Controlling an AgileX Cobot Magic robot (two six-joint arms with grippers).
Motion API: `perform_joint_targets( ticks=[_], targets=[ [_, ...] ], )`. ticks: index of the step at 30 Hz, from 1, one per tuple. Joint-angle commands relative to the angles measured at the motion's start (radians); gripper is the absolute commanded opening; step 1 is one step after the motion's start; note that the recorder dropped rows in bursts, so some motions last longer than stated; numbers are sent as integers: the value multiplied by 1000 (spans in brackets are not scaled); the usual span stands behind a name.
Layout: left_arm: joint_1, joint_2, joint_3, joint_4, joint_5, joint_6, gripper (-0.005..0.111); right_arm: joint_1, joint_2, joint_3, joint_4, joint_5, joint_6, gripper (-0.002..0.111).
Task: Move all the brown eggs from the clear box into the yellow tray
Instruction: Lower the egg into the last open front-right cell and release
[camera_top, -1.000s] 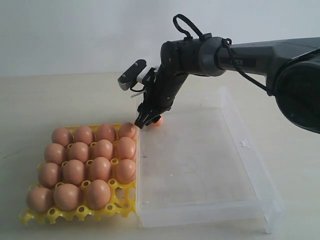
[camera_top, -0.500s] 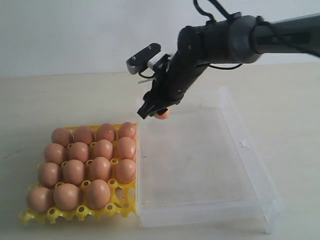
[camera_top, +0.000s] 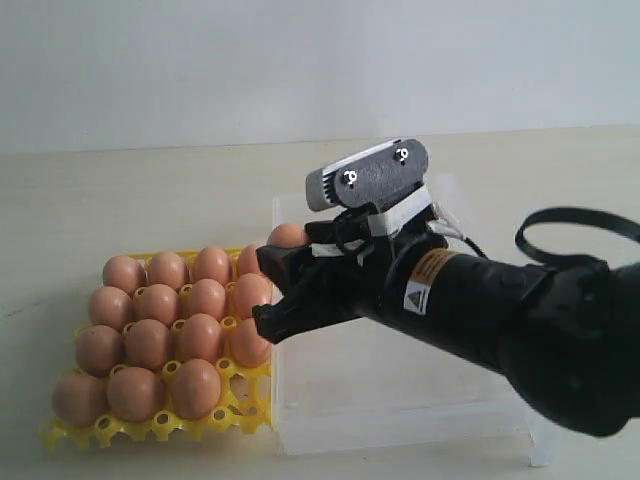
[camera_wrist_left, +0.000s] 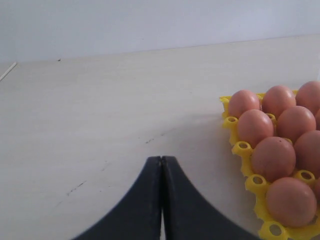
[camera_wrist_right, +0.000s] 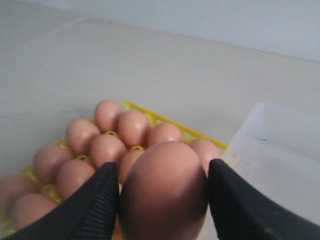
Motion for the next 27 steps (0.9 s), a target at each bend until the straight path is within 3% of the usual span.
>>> perform_joint_targets(
  ticks=[1, 11, 27],
  targets=[
    [3, 4, -5, 3, -1, 2, 0, 60, 38, 23, -46, -177, 114, 0],
    [3, 4, -5, 3, -1, 2, 0, 74, 183, 23, -236, -258, 364, 0],
    [3, 4, -5, 3, -1, 1, 0, 74, 267, 23, -262, -236, 392, 0]
  ],
)
